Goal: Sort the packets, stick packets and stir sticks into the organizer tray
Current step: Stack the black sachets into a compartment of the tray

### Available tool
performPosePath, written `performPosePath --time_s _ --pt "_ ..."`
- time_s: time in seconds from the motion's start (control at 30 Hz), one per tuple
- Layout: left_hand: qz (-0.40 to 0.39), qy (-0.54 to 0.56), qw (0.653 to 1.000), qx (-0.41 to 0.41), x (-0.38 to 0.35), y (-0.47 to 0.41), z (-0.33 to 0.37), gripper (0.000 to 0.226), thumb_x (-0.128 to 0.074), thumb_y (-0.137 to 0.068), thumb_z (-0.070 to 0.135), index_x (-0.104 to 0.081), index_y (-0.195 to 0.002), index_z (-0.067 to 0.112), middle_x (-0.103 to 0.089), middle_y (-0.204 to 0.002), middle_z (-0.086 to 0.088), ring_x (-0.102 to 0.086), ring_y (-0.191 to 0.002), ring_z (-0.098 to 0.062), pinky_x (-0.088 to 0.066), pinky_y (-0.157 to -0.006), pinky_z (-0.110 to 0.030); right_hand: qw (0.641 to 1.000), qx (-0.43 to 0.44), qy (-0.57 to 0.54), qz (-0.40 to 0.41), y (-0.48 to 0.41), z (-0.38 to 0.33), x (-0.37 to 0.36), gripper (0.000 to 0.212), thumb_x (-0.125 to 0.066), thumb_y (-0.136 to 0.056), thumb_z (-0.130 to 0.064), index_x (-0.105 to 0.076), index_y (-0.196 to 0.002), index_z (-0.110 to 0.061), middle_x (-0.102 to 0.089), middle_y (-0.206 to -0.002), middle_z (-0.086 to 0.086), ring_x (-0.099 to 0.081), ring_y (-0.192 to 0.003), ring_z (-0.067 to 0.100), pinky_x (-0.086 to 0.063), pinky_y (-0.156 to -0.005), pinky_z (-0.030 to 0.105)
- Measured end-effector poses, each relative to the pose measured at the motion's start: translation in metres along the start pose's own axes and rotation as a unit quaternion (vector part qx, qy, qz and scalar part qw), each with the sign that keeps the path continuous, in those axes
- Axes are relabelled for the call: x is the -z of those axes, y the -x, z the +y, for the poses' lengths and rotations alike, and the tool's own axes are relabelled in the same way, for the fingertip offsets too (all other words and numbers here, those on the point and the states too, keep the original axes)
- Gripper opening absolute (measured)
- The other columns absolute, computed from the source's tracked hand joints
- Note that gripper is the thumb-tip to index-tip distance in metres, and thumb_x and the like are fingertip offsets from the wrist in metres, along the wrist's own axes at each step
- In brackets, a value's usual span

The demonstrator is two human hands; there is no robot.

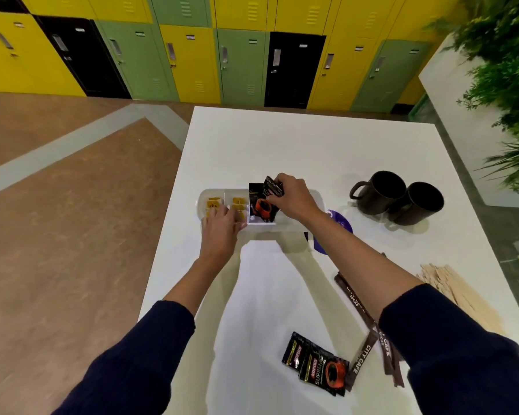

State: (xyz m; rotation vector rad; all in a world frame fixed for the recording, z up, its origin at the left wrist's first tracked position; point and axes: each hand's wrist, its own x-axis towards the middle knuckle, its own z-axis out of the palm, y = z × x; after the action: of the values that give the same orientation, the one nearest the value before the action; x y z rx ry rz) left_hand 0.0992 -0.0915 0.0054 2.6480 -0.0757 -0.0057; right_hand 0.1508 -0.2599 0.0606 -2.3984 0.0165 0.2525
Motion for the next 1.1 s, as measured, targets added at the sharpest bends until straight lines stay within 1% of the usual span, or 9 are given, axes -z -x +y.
performPosePath --time_s 0.1,0.2,0.33,0.5,0.57,0.63,0.73,0.87,1.1 --pt "0.003 0.029 1.000 -0.002 0.002 0.000 0.000 0.018 -0.057 -0.091 0.026 -0.064 -0.095 0.010 -0.060 -0.102 -0.008 -0.046 -0.101 -0.029 -0.034 -0.081 -0.037 0.998 -0.005 0.057 -0.008 -0.004 -0.002 -0.009 0.024 -0.063 -0.082 -0.010 -0.055 -0.103 0.000 -0.063 -0.099 0.020 -0.059 -0.087 0.034 -0.046 -0.068 0.038" --pt "0.009 0.052 0.999 0.000 0.002 0.000 0.000 0.016 -0.059 -0.090 0.025 -0.064 -0.092 0.010 -0.060 -0.098 -0.006 -0.046 -0.099 -0.028 -0.031 -0.077 -0.034 0.994 0.018 0.107 -0.028 -0.007 -0.005 -0.016 0.025 -0.057 -0.081 -0.003 -0.053 -0.106 -0.001 -0.062 -0.099 0.021 -0.057 -0.088 0.038 -0.049 -0.070 0.042" --pt "0.008 0.075 0.997 0.003 0.004 -0.001 0.000 0.017 -0.060 -0.089 0.025 -0.066 -0.090 0.009 -0.060 -0.095 -0.005 -0.045 -0.097 -0.026 -0.027 -0.075 -0.031 0.979 0.067 0.184 -0.051 -0.010 -0.006 -0.022 0.034 -0.053 -0.083 -0.001 -0.052 -0.116 -0.009 -0.062 -0.104 0.018 -0.057 -0.092 0.037 -0.045 -0.069 0.038" --pt "0.005 0.094 0.996 0.008 0.006 -0.001 0.000 0.016 -0.062 -0.088 0.024 -0.066 -0.088 0.009 -0.060 -0.093 -0.005 -0.046 -0.095 -0.026 -0.028 -0.074 -0.032 0.970 0.099 0.221 -0.021 -0.014 -0.001 -0.023 0.033 -0.053 -0.085 -0.005 -0.055 -0.117 -0.013 -0.056 -0.100 0.017 -0.054 -0.090 0.037 -0.045 -0.073 0.039" --pt "0.001 0.097 0.995 0.010 0.006 -0.001 0.001 0.015 -0.061 -0.088 0.024 -0.066 -0.088 0.009 -0.060 -0.092 -0.004 -0.046 -0.096 -0.026 -0.028 -0.075 -0.032 0.966 0.119 0.231 -0.002 -0.013 0.002 -0.026 0.031 -0.052 -0.085 -0.005 -0.056 -0.115 -0.012 -0.058 -0.099 0.017 -0.051 -0.092 0.036 -0.043 -0.076 0.039" --pt "-0.001 0.100 0.995 0.011 0.006 -0.001 0.001 0.015 -0.061 -0.088 0.024 -0.067 -0.088 0.010 -0.060 -0.092 -0.003 -0.046 -0.095 -0.025 -0.027 -0.075 -0.032 0.958 0.145 0.247 0.008 -0.012 0.006 -0.030 0.028 -0.054 -0.085 -0.006 -0.056 -0.113 -0.009 -0.063 -0.098 0.015 -0.049 -0.096 0.032 -0.037 -0.079 0.037" --pt "-0.003 0.100 0.995 0.008 0.006 -0.002 -0.001 0.014 -0.062 -0.087 0.023 -0.067 -0.088 0.010 -0.060 -0.092 -0.003 -0.047 -0.095 -0.025 -0.027 -0.074 -0.031 0.948 0.161 0.274 -0.008 -0.013 0.008 -0.032 0.031 -0.060 -0.086 -0.016 -0.053 -0.115 -0.008 -0.065 -0.103 0.012 -0.046 -0.105 0.028 -0.031 -0.083 0.035" --pt "-0.005 0.102 0.995 0.010 0.006 -0.002 -0.001 0.015 -0.062 -0.088 0.023 -0.067 -0.088 0.010 -0.061 -0.093 -0.004 -0.047 -0.096 -0.026 -0.028 -0.075 -0.032 0.934 0.171 0.312 -0.034 -0.015 0.007 -0.026 0.042 -0.069 -0.081 -0.027 -0.051 -0.114 -0.008 -0.064 -0.108 0.010 -0.043 -0.107 0.027 -0.030 -0.085 0.036" --pt "-0.013 0.103 0.995 0.012 0.006 -0.004 -0.001 0.015 -0.062 -0.087 0.023 -0.067 -0.090 0.009 -0.062 -0.096 -0.005 -0.048 -0.098 -0.026 -0.032 -0.079 -0.036 0.903 0.212 0.370 -0.051 -0.017 0.000 -0.021 0.035 -0.066 -0.081 -0.020 -0.054 -0.110 -0.005 -0.065 -0.106 0.011 -0.043 -0.109 0.028 -0.026 -0.079 0.031"
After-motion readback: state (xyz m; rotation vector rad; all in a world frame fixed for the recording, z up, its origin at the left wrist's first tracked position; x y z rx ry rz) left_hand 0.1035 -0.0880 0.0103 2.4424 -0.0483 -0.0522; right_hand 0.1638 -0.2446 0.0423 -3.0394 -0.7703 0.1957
